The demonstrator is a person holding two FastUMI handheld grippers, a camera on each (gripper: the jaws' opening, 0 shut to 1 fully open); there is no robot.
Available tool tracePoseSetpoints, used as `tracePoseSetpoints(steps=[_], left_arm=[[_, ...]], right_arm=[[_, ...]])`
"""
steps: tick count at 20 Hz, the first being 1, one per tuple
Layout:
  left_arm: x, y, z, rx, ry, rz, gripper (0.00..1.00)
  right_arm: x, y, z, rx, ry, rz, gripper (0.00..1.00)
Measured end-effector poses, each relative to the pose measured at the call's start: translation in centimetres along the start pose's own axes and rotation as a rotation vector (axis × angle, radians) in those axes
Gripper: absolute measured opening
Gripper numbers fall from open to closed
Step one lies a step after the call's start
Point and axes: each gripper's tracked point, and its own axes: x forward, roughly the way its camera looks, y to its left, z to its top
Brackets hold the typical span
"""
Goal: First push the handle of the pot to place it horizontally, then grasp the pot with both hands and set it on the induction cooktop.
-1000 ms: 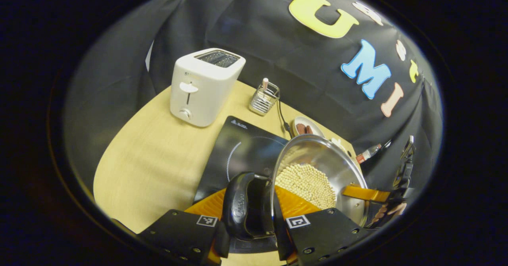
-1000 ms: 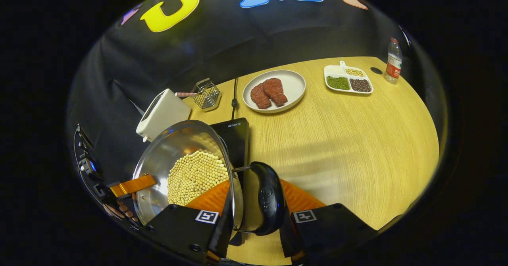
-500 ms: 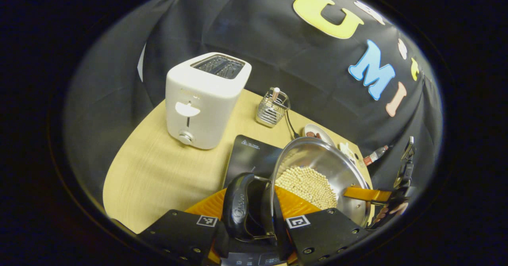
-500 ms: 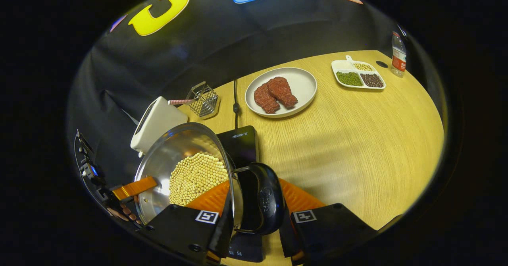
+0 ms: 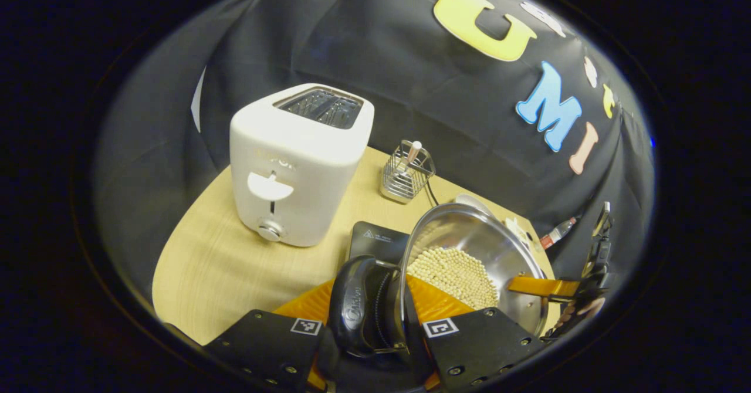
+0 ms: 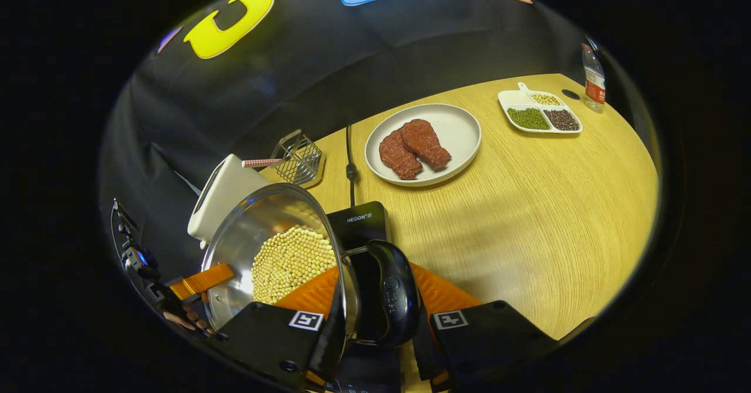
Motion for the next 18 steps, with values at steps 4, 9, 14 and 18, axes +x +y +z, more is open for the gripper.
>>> tracePoseSetpoints(steps=[4,9,14,18], left_arm=[[0.4,0.2,0.1,-0.004,-0.013,-0.009,0.51],[0.1,0.2,-0.4,-0.019,-0.011,-0.013,0.49],[0.1,0.3,-0.8,-0.019,0.010,-0.010,0.50],[-0.3,0.3,-1.1,-0.040,0.027,0.014,0.50]], right_arm=[[0.3,-0.1,0.0,-0.017,-0.020,0.002,0.51],[0.3,-0.1,0.1,-0.013,-0.011,0.008,0.53],[0.0,-0.2,-0.5,-0.021,0.001,-0.011,0.54],[-0.3,-0.2,-0.6,-0.024,0.012,-0.015,0.54]])
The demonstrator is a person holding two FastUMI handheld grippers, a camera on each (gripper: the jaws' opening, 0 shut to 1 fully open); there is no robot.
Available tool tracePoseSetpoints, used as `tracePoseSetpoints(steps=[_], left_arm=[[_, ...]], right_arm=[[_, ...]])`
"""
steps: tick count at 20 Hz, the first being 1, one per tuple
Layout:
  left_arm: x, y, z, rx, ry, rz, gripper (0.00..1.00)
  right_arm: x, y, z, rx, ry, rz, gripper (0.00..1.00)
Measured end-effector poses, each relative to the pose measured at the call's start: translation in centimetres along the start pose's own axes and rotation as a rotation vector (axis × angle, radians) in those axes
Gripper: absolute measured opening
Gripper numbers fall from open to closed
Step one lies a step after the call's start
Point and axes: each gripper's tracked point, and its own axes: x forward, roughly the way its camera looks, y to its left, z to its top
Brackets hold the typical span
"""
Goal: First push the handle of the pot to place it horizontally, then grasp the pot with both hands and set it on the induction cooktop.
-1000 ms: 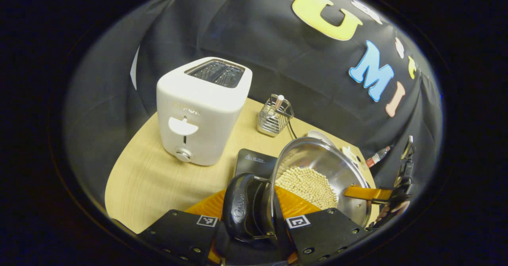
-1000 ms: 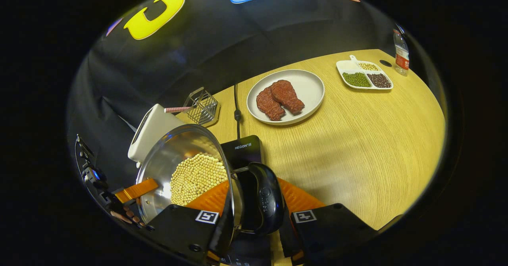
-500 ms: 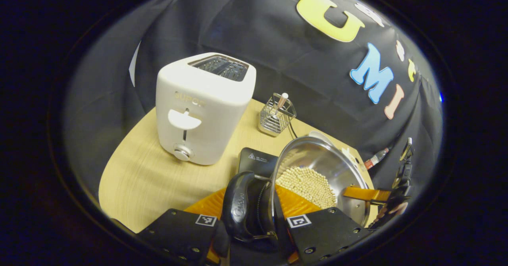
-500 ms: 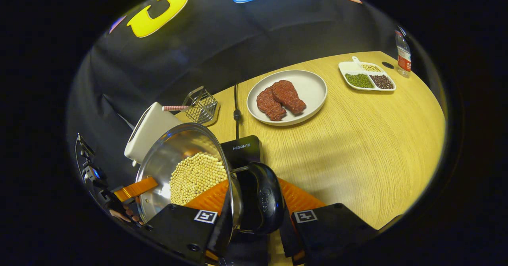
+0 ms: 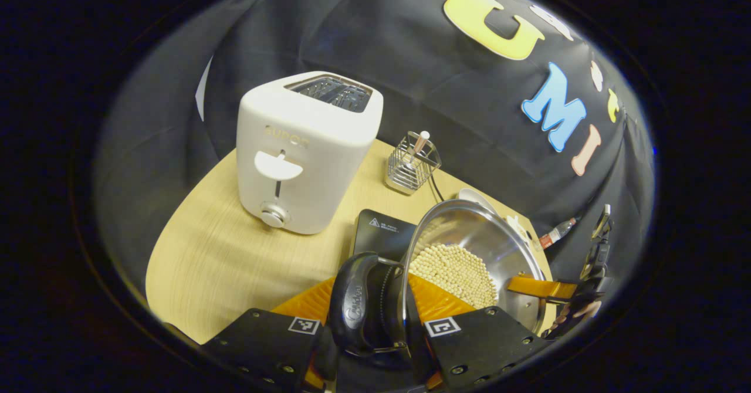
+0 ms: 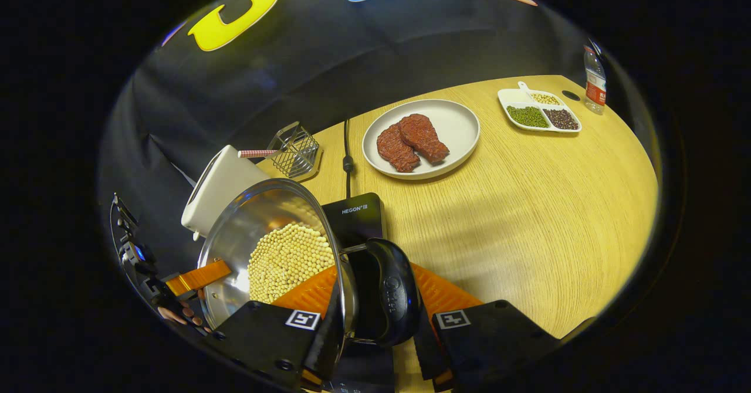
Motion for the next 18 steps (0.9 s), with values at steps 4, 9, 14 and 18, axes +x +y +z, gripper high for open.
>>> tracePoseSetpoints(steps=[4,9,14,18], left_arm=[[-0.6,0.8,0.2,0.083,0.003,0.063,0.65],[-2.0,1.8,4.4,0.239,-0.132,0.131,0.86],[-5.8,0.7,7.1,0.287,-0.248,0.173,0.86],[-8.4,-2.2,8.8,0.279,-0.388,0.180,0.86]], right_arm=[[-0.8,-0.4,0.7,-0.018,-0.009,-0.006,0.68],[-3.5,-1.3,2.2,-0.063,-0.060,-0.017,0.98],[-8.2,-3.9,4.0,-0.166,-0.176,-0.062,0.99],[-13.2,-8.2,6.9,-0.206,-0.301,-0.137,0.98]])
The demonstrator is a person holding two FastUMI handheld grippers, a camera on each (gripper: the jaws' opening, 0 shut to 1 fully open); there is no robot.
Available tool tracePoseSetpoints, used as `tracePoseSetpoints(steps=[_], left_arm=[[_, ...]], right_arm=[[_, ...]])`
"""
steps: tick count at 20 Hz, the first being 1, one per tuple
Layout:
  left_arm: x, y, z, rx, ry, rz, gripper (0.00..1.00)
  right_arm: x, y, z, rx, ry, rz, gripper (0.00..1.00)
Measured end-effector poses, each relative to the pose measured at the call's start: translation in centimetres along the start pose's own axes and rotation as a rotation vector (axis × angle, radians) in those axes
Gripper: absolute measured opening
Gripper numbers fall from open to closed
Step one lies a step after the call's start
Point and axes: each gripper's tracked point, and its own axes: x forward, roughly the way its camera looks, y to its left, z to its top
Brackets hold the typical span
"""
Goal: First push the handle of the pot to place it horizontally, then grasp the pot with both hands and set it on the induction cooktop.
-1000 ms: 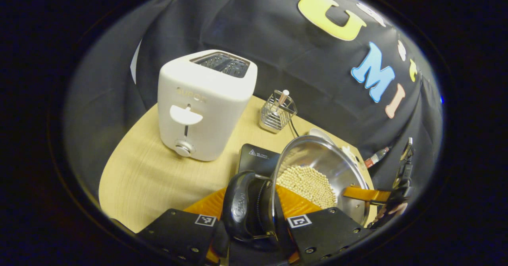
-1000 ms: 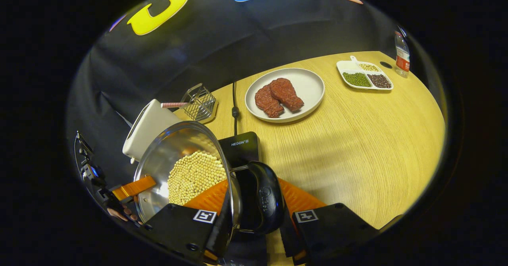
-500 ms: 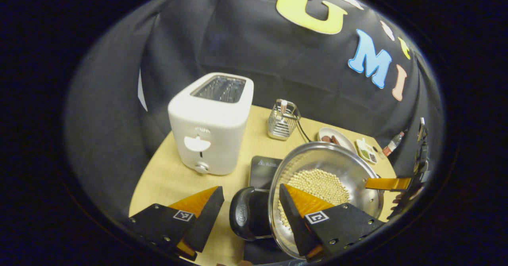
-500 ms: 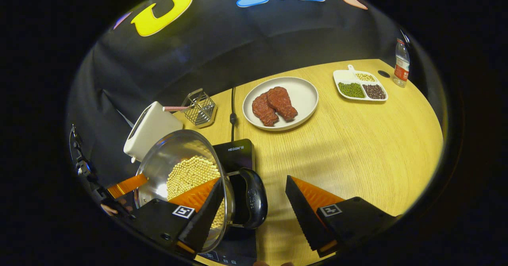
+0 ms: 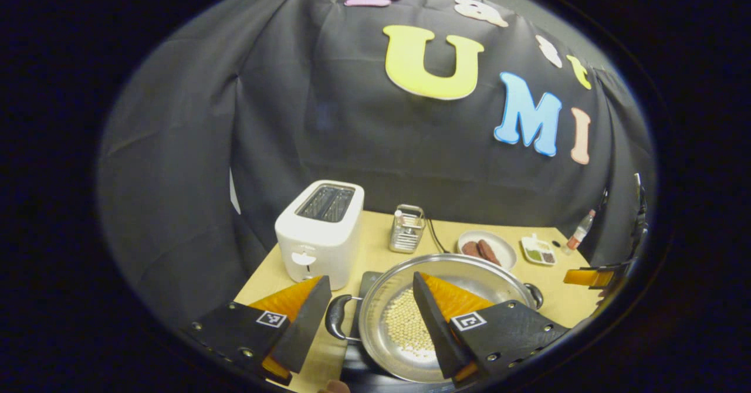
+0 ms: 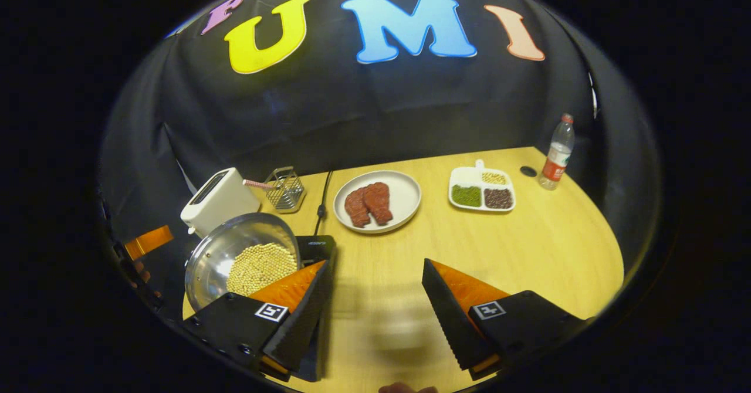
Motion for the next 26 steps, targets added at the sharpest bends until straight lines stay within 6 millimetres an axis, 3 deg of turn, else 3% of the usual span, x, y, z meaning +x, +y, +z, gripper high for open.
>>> tracePoseSetpoints(steps=[6,11,16,22,26], left_arm=[[-4.7,-4.4,5.2,0.015,-0.170,0.003,0.86],[-11.6,-11.3,7.0,0.066,-0.230,0.053,0.85],[-18.0,-17.2,7.1,0.064,-0.282,0.110,0.85],[-24.3,-23.5,4.7,0.044,-0.302,0.104,0.79],[-28.0,-25.8,3.4,0.049,-0.309,0.134,0.78]], right_arm=[[-7.0,-7.7,6.2,-0.045,-0.240,-0.100,0.98],[-14.0,-14.0,10.7,-0.063,-0.412,-0.128,0.98],[-19.9,-19.5,11.4,-0.054,-0.480,-0.138,0.98],[-26.6,-23.6,10.2,-0.107,-0.521,-0.120,0.98],[-30.4,-26.7,9.7,-0.106,-0.585,-0.123,0.98]])
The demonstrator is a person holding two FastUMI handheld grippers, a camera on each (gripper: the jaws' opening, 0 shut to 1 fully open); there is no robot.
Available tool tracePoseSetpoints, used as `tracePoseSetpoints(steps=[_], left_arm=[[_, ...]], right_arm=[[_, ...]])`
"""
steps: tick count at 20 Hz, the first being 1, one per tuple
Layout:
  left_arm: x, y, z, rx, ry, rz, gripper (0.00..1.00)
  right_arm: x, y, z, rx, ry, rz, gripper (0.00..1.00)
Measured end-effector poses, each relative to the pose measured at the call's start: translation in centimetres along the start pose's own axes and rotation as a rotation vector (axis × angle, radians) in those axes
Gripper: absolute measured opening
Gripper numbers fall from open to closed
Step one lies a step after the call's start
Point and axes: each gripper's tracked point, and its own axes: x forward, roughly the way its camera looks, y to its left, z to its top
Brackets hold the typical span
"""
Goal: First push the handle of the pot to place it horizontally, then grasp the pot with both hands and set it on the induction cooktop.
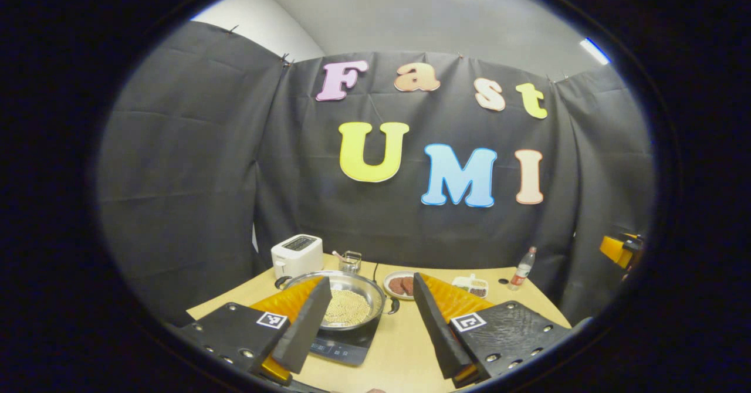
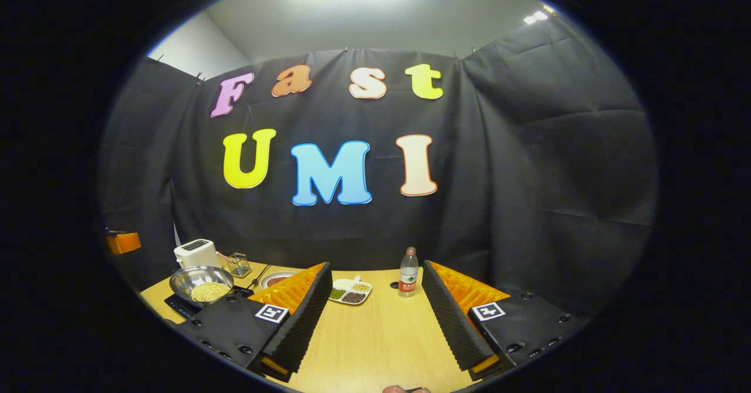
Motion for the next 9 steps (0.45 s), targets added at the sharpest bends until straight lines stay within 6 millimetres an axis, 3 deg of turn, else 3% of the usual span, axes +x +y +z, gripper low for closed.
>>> tracePoseSetpoints(steps=[4,9], left_arm=[[-3.2,-0.6,0.1,0.002,-0.004,0.050,0.78],[-4.5,0.1,-0.5,0.054,0.000,0.040,0.78]], right_arm=[[-2.8,-2.0,-0.4,-0.010,0.000,-0.026,0.98],[-5.1,-1.7,-1.1,-0.056,0.001,-0.063,0.97]])
